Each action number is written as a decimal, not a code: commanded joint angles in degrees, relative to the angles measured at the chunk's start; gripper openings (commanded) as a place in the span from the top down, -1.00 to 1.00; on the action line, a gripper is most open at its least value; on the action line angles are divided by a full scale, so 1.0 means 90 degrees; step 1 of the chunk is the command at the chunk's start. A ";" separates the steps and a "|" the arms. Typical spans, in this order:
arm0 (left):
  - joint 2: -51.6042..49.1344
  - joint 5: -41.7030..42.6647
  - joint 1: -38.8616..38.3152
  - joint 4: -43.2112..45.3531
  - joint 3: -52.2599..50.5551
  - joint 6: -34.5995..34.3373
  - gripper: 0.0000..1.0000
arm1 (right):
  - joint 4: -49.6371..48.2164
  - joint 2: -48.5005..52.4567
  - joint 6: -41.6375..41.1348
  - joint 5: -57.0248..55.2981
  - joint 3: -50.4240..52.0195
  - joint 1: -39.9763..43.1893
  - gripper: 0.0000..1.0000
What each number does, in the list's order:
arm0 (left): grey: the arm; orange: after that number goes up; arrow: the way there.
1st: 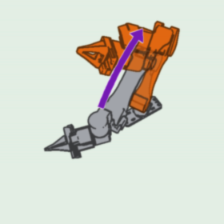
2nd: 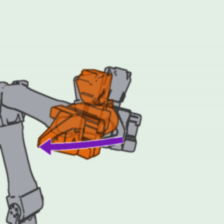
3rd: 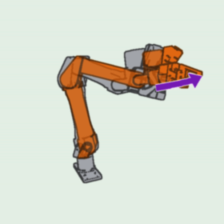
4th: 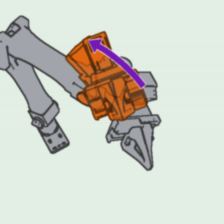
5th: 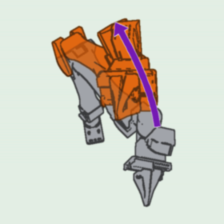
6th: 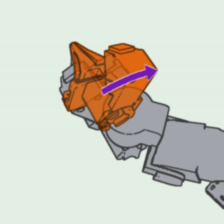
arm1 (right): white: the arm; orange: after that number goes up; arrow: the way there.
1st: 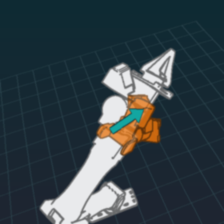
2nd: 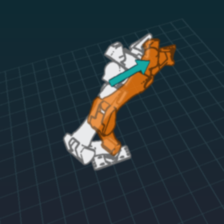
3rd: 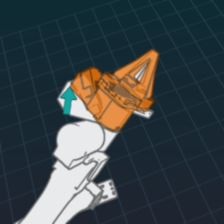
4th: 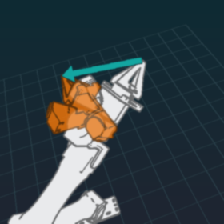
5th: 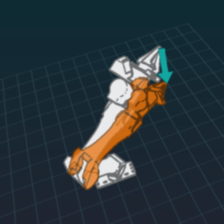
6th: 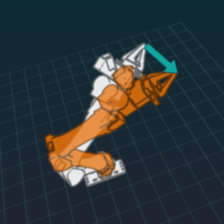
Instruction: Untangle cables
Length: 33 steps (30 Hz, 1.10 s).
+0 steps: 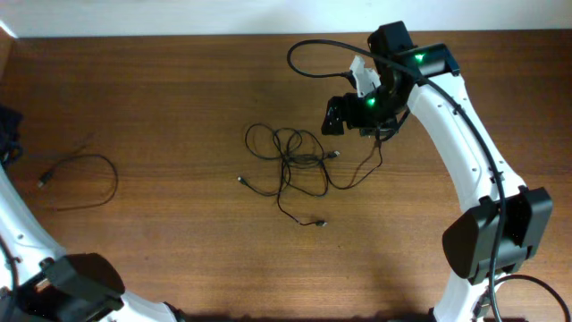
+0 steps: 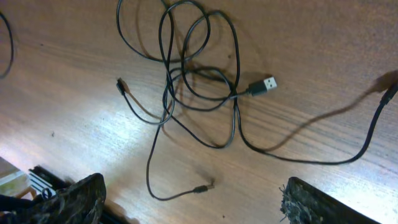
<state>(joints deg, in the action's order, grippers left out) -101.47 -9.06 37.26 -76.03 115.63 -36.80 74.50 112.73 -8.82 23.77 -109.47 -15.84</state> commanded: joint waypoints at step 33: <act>0.3417 0.1702 0.0124 0.3257 -0.4520 0.0257 -0.99 | -0.0143 0.0032 0.0318 -0.0058 0.0024 0.0012 -0.84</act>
<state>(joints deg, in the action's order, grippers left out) -78.43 2.61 44.95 -50.02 74.50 -37.19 73.17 112.73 -6.55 23.77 -109.47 -15.84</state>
